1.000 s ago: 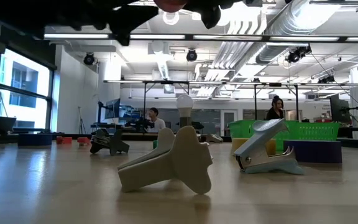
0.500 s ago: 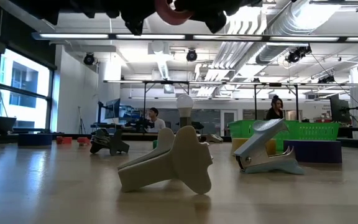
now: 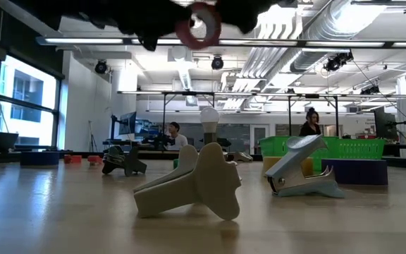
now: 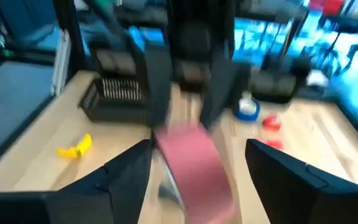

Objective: Pick and place Stapler, Stapler remover, tape
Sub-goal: Put the pink tape into the black basket

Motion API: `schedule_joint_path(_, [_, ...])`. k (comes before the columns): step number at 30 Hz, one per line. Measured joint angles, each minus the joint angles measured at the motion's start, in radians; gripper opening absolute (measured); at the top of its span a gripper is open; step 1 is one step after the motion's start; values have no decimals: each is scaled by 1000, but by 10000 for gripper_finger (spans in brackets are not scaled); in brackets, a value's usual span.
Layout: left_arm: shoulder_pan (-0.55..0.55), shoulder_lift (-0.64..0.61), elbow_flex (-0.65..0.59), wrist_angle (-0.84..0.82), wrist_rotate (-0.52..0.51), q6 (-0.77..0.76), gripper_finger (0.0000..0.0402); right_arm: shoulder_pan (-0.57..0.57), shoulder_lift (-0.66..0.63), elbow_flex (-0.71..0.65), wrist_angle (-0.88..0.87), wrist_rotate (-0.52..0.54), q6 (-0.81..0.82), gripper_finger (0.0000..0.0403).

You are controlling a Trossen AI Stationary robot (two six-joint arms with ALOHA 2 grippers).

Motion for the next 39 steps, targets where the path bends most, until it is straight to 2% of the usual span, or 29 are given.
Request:
schedule_joint_path(5, [-16, -55, -1, -179, -141, -46, 86, 50, -84, 3, -22, 130, -59, 255])
schedule_joint_path(10, [-109, -172, 27, -525, -224, -256, 86, 92, -148, 3, -76, 247, -81, 254])
schedule_joint_path(16, [-369, -244, 100, -888, -359, -641, 86, 96, -158, 3, -150, 333, -103, 254])
schedule_joint_path(21, [-590, -237, 203, -1080, -425, -971, 86, 59, -154, 3, -164, 327, -122, 255])
schedule_joint_path(26, [-741, -207, 267, -1307, -414, -1290, 86, 18, -154, 3, -157, 276, -122, 253])
schedule_joint_path(30, [-813, -190, 257, -1413, -383, -1522, 86, -1, -148, 3, -158, 224, -98, 253])
schedule_joint_path(36, [-824, -105, 226, -1501, -174, -1684, 86, 0, -147, 2, -161, 188, -75, 252])
schedule_joint_path(39, [-824, -63, 218, -1509, -137, -1687, 86, 0, -147, 2, -170, 174, -69, 252])
